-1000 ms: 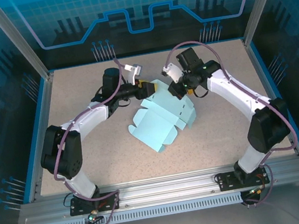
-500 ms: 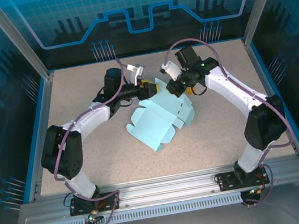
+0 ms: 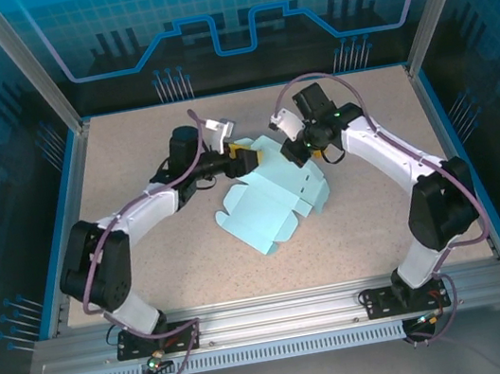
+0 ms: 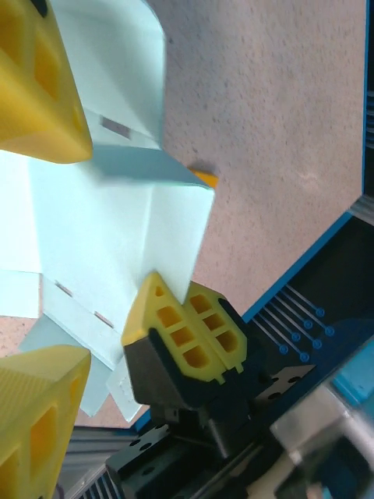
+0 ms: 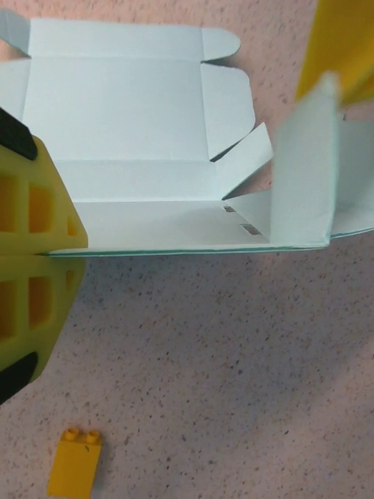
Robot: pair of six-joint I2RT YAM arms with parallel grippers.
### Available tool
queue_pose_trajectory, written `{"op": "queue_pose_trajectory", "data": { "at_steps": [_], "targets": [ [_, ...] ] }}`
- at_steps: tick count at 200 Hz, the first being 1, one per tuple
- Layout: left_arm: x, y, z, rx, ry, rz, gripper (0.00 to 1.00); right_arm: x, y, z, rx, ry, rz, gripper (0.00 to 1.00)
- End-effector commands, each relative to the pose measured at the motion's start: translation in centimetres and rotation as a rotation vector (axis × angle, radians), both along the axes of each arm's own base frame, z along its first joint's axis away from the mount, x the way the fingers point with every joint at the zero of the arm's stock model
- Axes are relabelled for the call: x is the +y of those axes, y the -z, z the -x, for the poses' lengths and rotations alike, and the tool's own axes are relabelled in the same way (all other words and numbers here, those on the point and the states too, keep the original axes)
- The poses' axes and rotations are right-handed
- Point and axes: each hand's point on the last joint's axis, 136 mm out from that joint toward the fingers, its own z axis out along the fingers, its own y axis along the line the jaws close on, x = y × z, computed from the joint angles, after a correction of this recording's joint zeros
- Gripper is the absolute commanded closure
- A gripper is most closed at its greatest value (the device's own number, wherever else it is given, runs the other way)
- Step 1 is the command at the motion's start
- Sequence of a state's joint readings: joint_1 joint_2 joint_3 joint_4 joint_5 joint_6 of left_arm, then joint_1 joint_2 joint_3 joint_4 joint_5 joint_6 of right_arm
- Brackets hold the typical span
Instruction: Fold the paper box
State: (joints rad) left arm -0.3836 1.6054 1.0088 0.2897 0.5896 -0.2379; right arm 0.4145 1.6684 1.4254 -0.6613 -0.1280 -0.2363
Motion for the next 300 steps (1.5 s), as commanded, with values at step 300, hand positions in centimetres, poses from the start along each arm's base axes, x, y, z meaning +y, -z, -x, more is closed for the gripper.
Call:
{"op": "queue_pose_trajectory", "data": {
  "at_steps": [300],
  "targets": [
    [17.1, 11.6, -5.9, 0.386, -0.699, -0.233, 0.28, 5.6, 4.9, -2.2, -0.853, -0.301, 0.742, 1.0]
  ]
}}
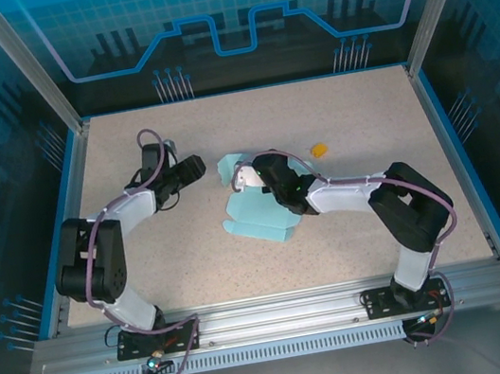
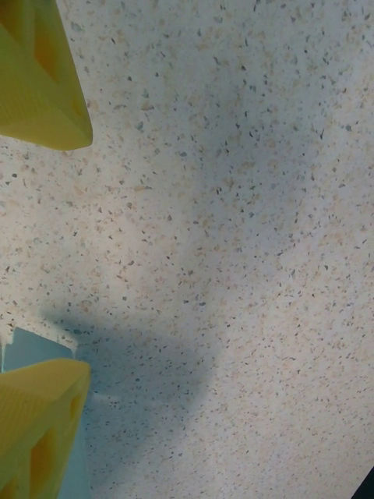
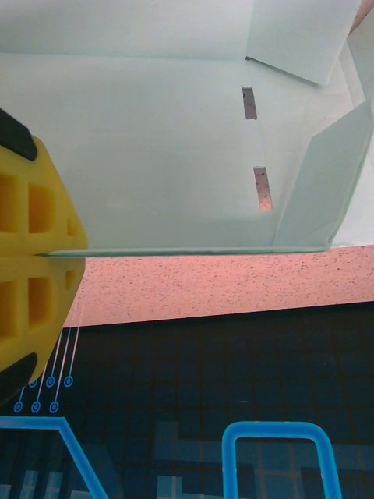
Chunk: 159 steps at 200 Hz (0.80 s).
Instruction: Fold the paper box
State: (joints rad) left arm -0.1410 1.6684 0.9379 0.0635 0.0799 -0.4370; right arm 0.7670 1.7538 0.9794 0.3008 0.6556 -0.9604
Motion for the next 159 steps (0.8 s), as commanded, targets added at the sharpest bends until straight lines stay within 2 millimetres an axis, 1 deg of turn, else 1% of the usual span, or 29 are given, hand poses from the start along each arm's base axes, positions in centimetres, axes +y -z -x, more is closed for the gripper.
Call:
{"op": "queue_pose_trajectory", "data": {
  "at_steps": [1, 44, 67, 97, 128, 159],
  "targets": [
    [-0.9, -0.2, -0.6, 0.0, 0.072, 0.012, 0.28, 0.2, 0.3, 0.2, -0.04, -0.014, 0.016, 1.0],
    [-2.7, 1.6, -1.2, 0.024, 0.147, 0.061, 0.31, 0.0, 0.5, 0.3, -0.078, -0.015, 0.021, 1.0],
    [-3.5, 2.1, -1.5, 0.029, 0.192, 0.067, 0.35, -0.2, 0.5, 0.2, -0.08, -0.011, 0.023, 1.0],
    [-5.4, 2.9, -1.2, 0.028, 0.296, 0.077, 0.37, -0.2, 0.2, 0.1, -0.083, -0.006, 0.013, 1.0],
    [-7.6, 2.7, -0.4, -0.018, 0.413, 0.093, 0.38, -0.3, -0.3, -0.1, -0.085, 0.001, 0.001, 1.0],
    [-9.0, 2.2, 0.3, -0.056, 0.49, 0.102, 0.38, -0.7, -0.3, -0.2, -0.083, 0.013, -0.005, 1.0]
  ]
}}
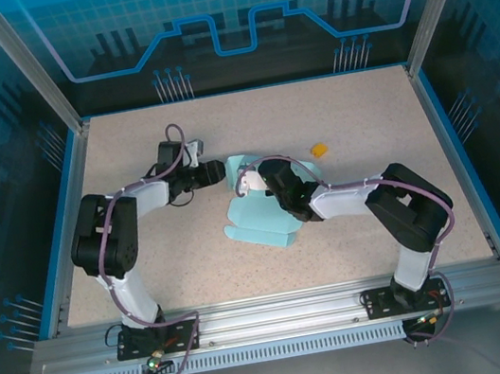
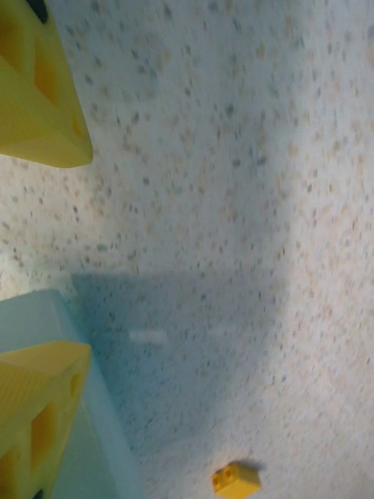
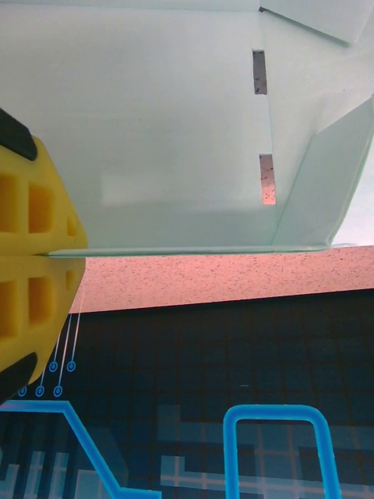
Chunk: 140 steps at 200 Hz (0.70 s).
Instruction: Fold the paper box
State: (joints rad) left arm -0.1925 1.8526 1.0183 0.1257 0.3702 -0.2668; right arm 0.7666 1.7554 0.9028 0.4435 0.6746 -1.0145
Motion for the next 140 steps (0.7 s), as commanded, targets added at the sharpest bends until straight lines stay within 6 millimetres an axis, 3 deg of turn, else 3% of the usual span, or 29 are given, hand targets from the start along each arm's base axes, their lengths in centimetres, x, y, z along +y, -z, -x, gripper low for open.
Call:
{"op": "queue_pose_trajectory", "data": {
  "at_steps": [1, 140],
  "targets": [
    [-1.9, -0.6, 0.5, -0.062, 0.117, 0.029, 0.38, -0.2, -0.7, -0.4, -0.023, 0.018, -0.017, 1.0],
    [-6.7, -2.1, 3.7, -0.186, 0.377, 0.083, 0.41, -1.2, -0.9, -0.5, 0.071, 0.016, -0.13, 1.0]
  ]
}}
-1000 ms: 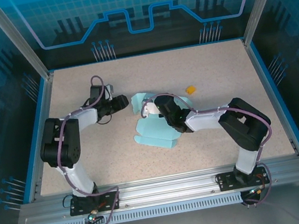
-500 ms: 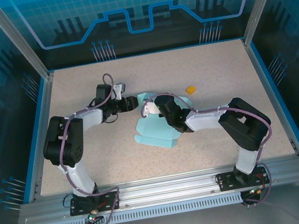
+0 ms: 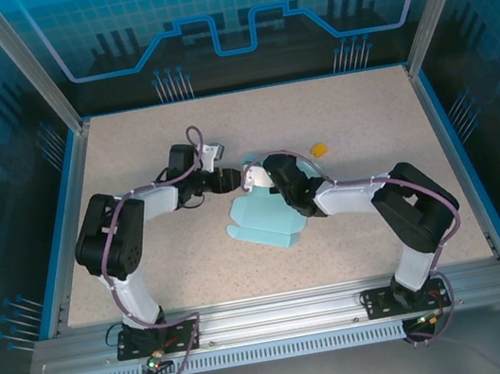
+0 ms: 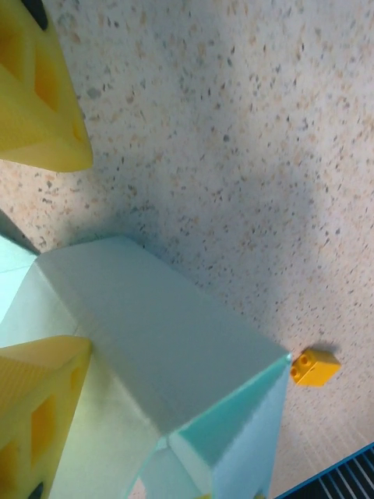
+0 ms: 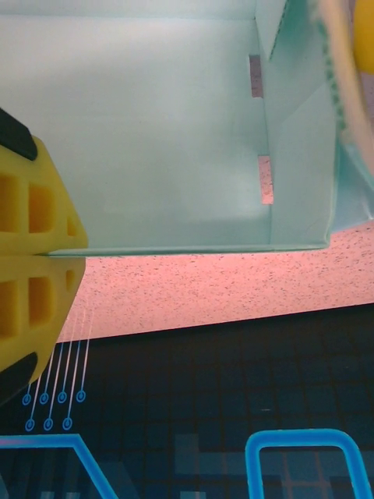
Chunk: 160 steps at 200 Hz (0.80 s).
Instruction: Fold the paper box
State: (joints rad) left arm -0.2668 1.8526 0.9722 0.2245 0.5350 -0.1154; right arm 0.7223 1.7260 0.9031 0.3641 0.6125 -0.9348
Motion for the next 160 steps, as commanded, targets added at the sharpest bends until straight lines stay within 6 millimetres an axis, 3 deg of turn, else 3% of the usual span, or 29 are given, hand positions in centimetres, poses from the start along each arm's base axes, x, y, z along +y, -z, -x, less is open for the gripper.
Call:
{"op": "queue_pose_trajectory", "data": {
  "at_steps": [1, 64, 160],
  "targets": [
    [-1.4, -1.2, 0.8, -0.063, 0.096, 0.037, 0.41, 0.2, -1.4, -0.3, 0.004, -0.006, -0.072, 1.0],
    [-2.2, -1.4, 1.5, -0.09, 0.135, 0.052, 0.38, -0.2, -1.4, -0.5, 0.025, -0.001, -0.106, 1.0],
    [-3.7, -1.1, -0.3, -0.103, 0.126, 0.032, 0.42, 0.3, -2.0, -0.4, 0.066, -0.018, -0.185, 1.0]
  ]
}}
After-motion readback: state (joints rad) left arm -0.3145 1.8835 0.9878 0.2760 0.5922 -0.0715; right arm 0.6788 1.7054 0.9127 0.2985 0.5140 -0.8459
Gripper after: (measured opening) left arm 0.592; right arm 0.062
